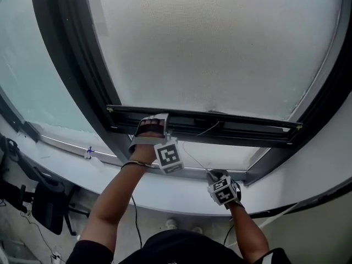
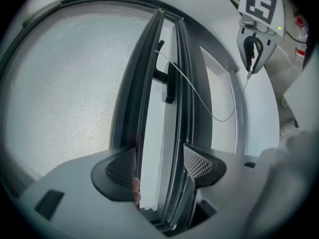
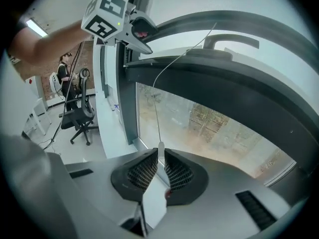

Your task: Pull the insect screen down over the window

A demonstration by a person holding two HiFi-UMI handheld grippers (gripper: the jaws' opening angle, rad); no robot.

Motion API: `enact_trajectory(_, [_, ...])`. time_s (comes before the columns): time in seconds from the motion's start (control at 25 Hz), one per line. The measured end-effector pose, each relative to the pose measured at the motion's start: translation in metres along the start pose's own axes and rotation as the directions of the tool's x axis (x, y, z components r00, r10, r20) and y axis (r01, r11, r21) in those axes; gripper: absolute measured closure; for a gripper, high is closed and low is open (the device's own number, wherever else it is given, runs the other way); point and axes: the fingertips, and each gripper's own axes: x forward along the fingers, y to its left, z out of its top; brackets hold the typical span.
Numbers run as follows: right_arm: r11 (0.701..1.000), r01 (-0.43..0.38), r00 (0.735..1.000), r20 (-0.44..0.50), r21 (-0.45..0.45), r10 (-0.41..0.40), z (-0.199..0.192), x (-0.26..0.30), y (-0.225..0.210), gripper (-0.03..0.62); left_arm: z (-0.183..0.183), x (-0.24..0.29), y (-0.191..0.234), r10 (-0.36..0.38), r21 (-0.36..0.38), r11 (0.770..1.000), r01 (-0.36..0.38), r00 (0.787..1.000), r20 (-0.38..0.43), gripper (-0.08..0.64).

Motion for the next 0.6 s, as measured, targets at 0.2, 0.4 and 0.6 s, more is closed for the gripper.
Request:
enact_trajectory(0.2, [0.998, -0.056, 0.998, -0.043, -0.030, 0.054, 0.000, 0.001, 0.018, 0.546, 0.000, 0.000, 0.001, 0.015, -0.011, 1.000, -0.015, 1.000, -0.011, 0.258])
enact_trajectory(0.4, [0.996, -0.025, 0.999, -0.023, -0.085, 0.023, -0.003, 0.009, 0.013, 0.507, -0.002, 0.001, 0.001, 0.012, 0.007, 1.000, -0.012, 1.000, -0.007, 0.258])
enact_trajectory(0.6, [0.982, 0.069, 0.998, 0.019, -0.173, -0.067, 0.013, -0.010, -0.012, 0.455, -0.002, 0.001, 0.000, 0.015, 0.012, 1.000, -0.015, 1.000, -0.010, 0.258])
